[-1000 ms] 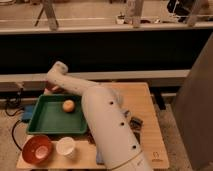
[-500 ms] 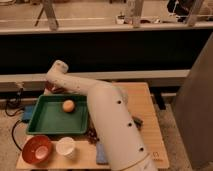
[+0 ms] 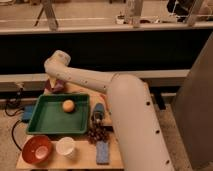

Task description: Place banana in tray

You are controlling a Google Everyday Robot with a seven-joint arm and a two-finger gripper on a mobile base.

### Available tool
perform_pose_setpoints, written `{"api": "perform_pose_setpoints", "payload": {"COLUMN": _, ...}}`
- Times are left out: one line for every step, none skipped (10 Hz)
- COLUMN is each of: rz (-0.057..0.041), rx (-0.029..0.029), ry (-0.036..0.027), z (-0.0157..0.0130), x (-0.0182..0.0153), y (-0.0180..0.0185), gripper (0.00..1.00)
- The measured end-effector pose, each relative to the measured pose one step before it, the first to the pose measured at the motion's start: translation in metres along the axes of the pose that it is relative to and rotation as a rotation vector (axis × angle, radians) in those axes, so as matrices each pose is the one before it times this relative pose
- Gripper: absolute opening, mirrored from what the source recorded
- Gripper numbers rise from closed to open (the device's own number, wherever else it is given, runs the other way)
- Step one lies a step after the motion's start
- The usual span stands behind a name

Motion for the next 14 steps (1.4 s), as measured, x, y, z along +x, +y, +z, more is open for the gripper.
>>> {"api": "perform_pose_setpoints", "payload": {"rz": -0.00781, "rx": 0.0388, "ry": 0.01697, "z": -0.02466, "x": 0.00847, "y": -0.01576, "gripper": 0.0}}
{"api": "perform_pose_setpoints", "payload": {"rz": -0.00784, "rx": 0.03246, "ry": 0.01459, "z": -0.0214, "x": 0.00655, "y": -0.01381, "gripper": 0.0}}
{"api": "perform_pose_setpoints", "payload": {"rz": -0.01006, "rx": 0.02963, "ry": 0.01237, "z": -0.01963, "x": 0.00493, "y": -0.01349, "gripper": 0.0}}
{"api": "perform_pose_setpoints", "payload": {"rz": -0.01583, "rx": 0.03471, "ry": 0.00983, "z": -0.02193, "x": 0.00187, "y": -0.01526, "gripper": 0.0}}
{"api": "perform_pose_setpoints", "payload": {"rz": -0.01421, "rx": 0.03317, "ry": -0.00058, "z": -0.01845, "x": -0.00308, "y": -0.01346, "gripper": 0.0}}
{"api": "perform_pose_setpoints", "payload": {"rz": -0.0165, "rx": 0.02999, "ry": -0.00839, "z": -0.01832, "x": -0.00607, "y": -0.01253, "gripper": 0.0}}
{"api": "perform_pose_setpoints", "payload": {"rz": -0.00974, "rx": 0.01963, "ry": -0.00959, "z": -0.01182, "x": -0.00551, "y": -0.00708, "gripper": 0.0}}
{"api": "perform_pose_setpoints", "payload": {"rz": -0.01617, "rx": 0.01914, "ry": -0.01845, "z": -0.01068, "x": -0.00812, "y": -0.00477, "gripper": 0.0}}
{"api": "perform_pose_setpoints", "payload": {"rz": -0.0083, "rx": 0.00507, "ry": -0.00368, "z": -0.00643, "x": -0.00605, "y": -0.00124, "gripper": 0.0}}
{"api": "perform_pose_setpoints", "payload": {"rz": 0.00204, "rx": -0.00035, "ry": 0.00287, "z": 0.00053, "x": -0.00913, "y": -0.00087, "gripper": 0.0}}
{"api": "perform_pose_setpoints", "payload": {"rz": -0.00029, "rx": 0.00304, "ry": -0.00113, "z": 0.00482, "x": -0.00619, "y": 0.00206, "gripper": 0.0}}
{"api": "perform_pose_setpoints", "payload": {"rz": 0.00235, "rx": 0.00412, "ry": -0.00028, "z": 0.00701, "x": -0.00034, "y": 0.00291, "gripper": 0.0}}
{"api": "perform_pose_setpoints", "payload": {"rz": -0.00076, "rx": 0.00394, "ry": -0.00221, "z": 0.00739, "x": 0.00329, "y": 0.00424, "gripper": 0.0}}
{"api": "perform_pose_setpoints", "payload": {"rz": -0.00174, "rx": 0.00713, "ry": -0.00144, "z": 0.00469, "x": 0.00427, "y": 0.00125, "gripper": 0.0}}
